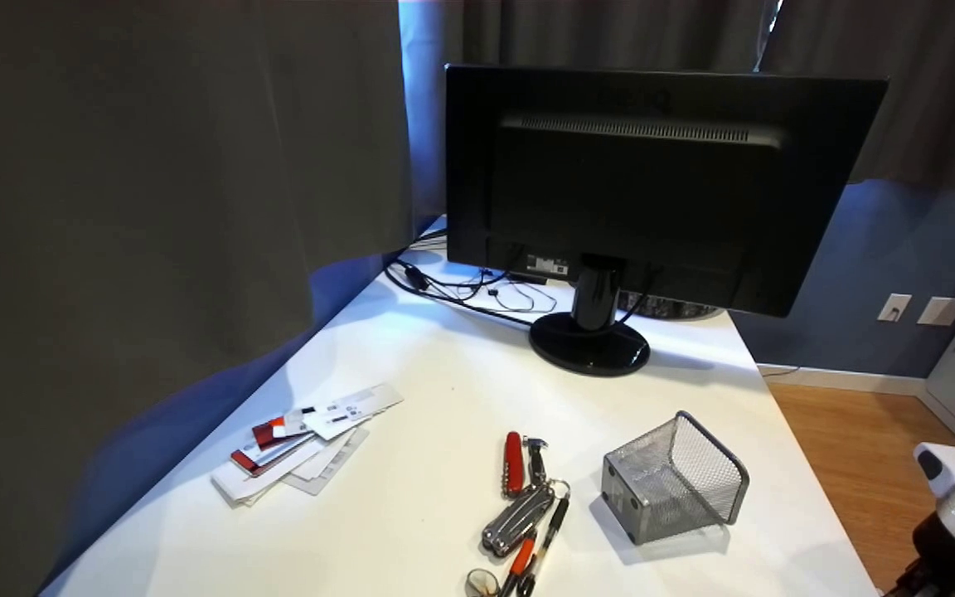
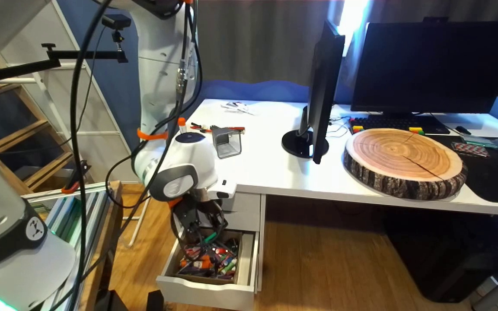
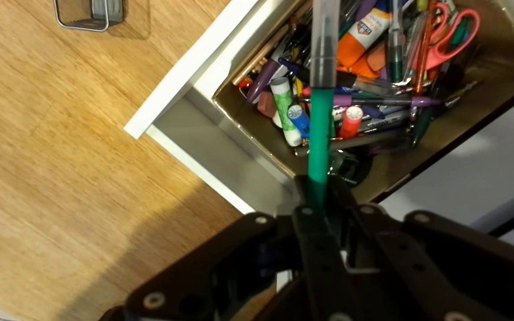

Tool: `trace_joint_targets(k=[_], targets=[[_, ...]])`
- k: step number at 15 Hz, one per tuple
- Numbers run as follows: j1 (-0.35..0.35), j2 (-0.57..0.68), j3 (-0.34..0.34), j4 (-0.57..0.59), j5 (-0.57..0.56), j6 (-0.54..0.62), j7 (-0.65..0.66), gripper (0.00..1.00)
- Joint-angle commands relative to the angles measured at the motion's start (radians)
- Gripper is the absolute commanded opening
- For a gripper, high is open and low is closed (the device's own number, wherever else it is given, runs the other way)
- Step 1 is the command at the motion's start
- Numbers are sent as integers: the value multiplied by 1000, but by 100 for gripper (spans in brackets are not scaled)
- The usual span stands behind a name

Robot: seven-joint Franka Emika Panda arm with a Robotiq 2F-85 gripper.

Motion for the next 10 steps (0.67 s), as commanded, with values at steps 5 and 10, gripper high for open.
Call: trace_joint_targets(k=[5,10], targets=[[15,-17,-16,-14,16,-4,-15,3],[101,-133,-101,-96,31,-8,-57,3]])
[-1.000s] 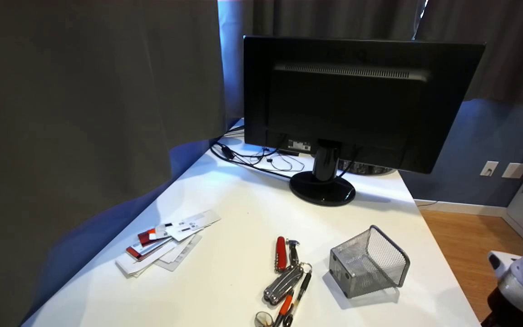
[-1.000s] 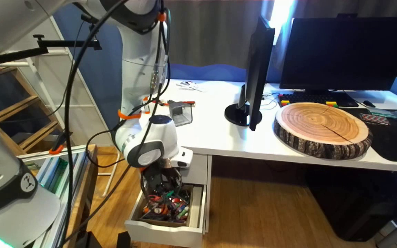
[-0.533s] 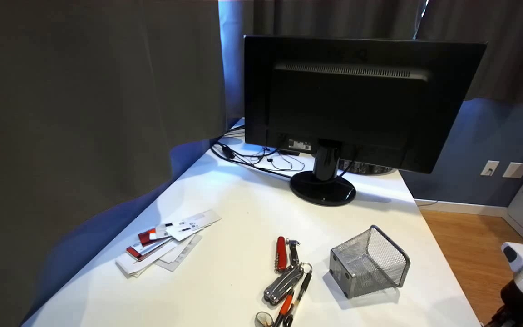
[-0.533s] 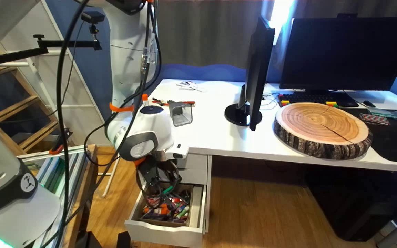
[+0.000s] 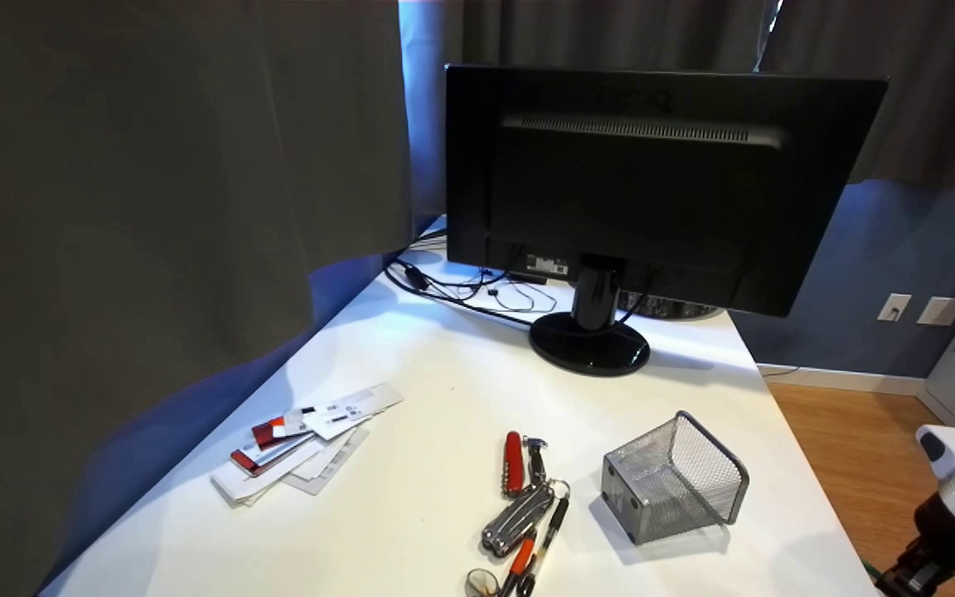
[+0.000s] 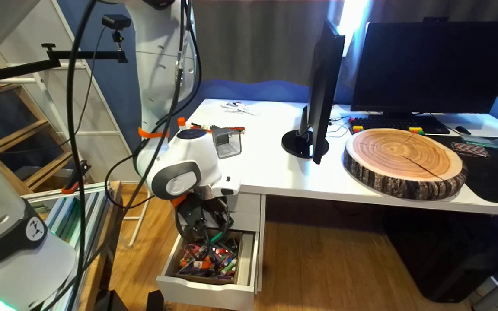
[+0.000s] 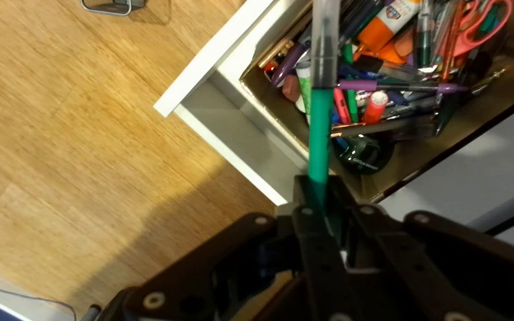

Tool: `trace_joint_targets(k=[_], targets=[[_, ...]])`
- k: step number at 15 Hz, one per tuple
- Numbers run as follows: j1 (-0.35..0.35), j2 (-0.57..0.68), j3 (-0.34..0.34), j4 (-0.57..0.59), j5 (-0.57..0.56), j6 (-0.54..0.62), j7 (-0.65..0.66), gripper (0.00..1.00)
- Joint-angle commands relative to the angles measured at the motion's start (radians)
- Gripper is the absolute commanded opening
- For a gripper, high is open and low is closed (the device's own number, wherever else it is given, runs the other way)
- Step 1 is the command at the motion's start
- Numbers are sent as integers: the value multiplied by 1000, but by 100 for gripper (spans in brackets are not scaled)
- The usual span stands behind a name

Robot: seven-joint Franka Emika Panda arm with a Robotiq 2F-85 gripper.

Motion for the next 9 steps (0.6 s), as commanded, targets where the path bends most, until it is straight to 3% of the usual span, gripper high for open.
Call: trace_joint_targets(k=[1,9], targets=[[68,-132,-54,-100,21,-6,-48,3],[132,-387,-122,-229,20,-58,-145,3]])
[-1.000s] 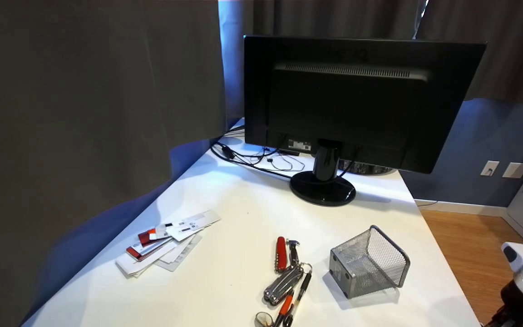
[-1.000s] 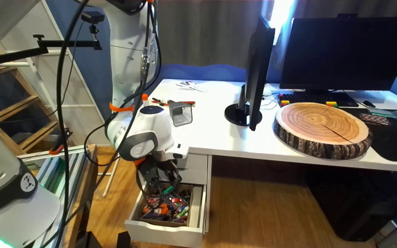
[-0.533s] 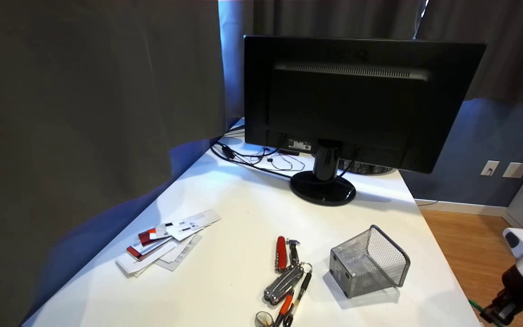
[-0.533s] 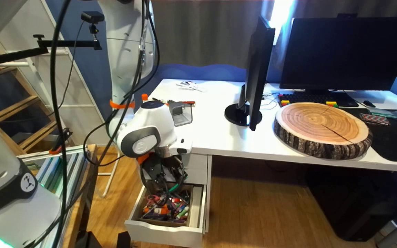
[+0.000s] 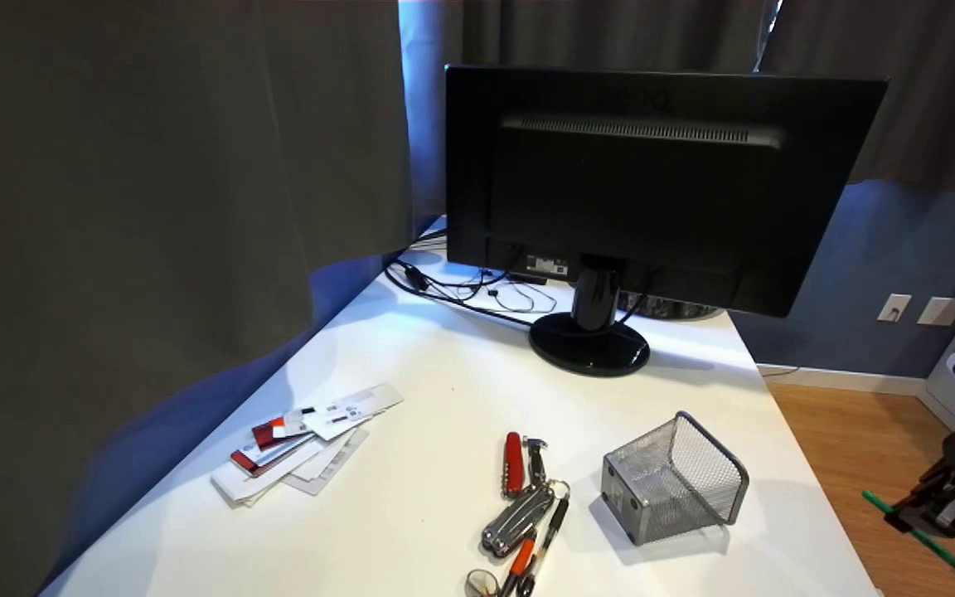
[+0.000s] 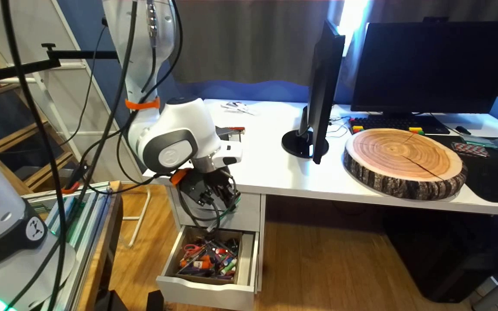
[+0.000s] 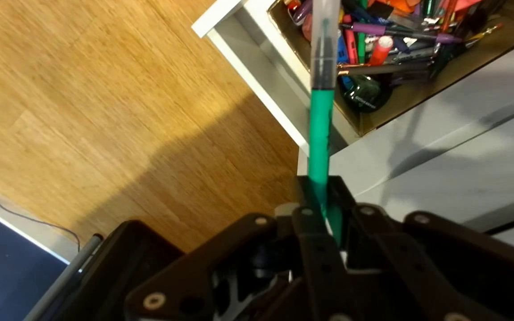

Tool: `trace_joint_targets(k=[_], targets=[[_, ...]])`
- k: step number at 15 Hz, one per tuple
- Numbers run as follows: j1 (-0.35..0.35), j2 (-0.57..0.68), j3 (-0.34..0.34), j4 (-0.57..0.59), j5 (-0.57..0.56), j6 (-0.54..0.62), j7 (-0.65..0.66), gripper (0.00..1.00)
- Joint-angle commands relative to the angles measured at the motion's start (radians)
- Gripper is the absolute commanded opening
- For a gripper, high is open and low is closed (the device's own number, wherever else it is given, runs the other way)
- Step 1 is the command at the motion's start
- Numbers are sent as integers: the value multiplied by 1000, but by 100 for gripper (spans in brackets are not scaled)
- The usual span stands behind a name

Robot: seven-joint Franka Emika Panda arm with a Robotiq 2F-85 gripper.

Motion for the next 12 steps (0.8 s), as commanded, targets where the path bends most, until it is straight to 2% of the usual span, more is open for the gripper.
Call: trace_joint_targets(k=[1,4,8,11,12], targets=[[68,-153,-54,-89,28,-52,-62,3],[127,-231,-107,-114,39,-98,-98,3],[301,-300,-245,-85,69,-258,-87,3],[374,-331,-288,-49,36,-316,-70,3],[371,-344,-275,-36,29,-326,-69,3]])
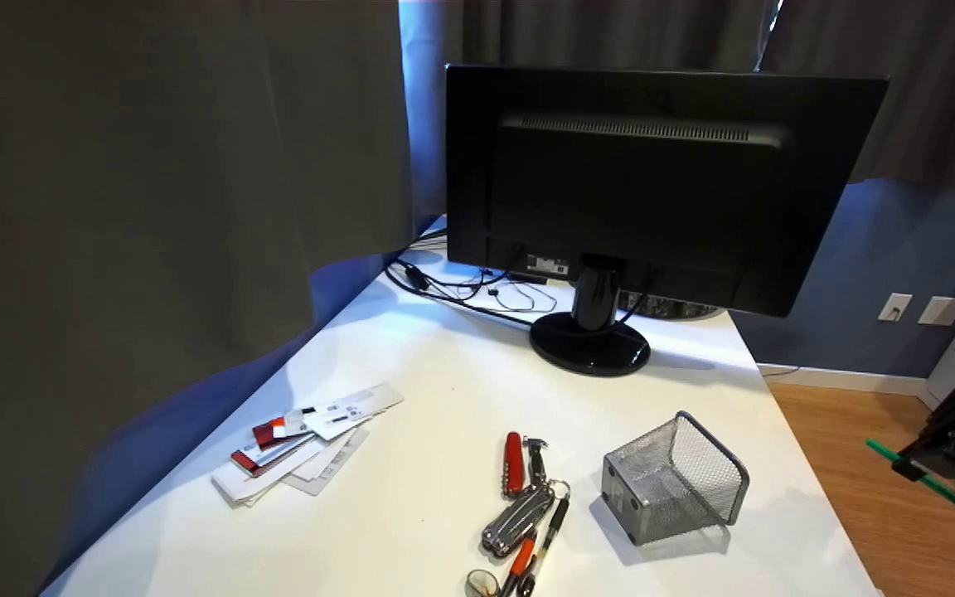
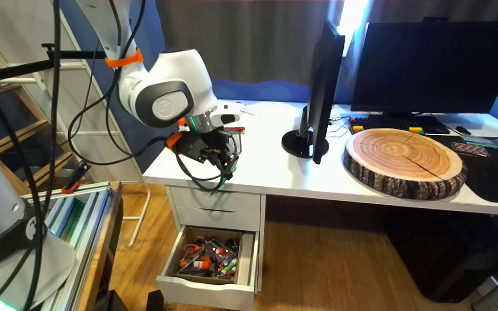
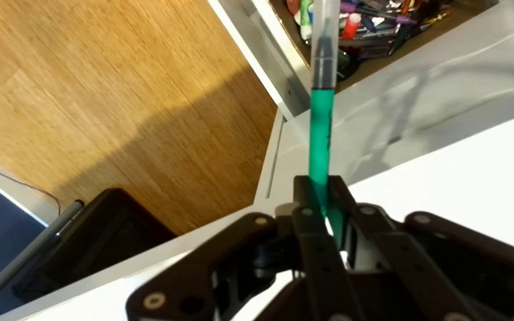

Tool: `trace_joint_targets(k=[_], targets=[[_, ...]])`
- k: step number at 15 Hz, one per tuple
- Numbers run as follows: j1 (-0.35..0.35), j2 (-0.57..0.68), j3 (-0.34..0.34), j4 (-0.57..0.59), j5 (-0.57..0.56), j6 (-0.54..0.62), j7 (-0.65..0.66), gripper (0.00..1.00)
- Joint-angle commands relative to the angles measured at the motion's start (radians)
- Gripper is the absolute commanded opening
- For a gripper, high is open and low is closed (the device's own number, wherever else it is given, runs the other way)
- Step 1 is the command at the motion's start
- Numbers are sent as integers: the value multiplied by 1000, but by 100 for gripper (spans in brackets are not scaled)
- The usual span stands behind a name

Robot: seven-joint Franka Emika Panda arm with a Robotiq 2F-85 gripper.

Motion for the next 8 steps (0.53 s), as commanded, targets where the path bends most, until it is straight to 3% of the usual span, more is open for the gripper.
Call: trace_joint_targets(k=[1,5,6,8], targets=[[40,-54,-4,36,-4,-61,-1,3],[-89,-76,171,95,19,-86,-4,3],[-154,-69,221,116,-74,-96,75,3],[-250,-42,318,164,-90,-121,101,3]])
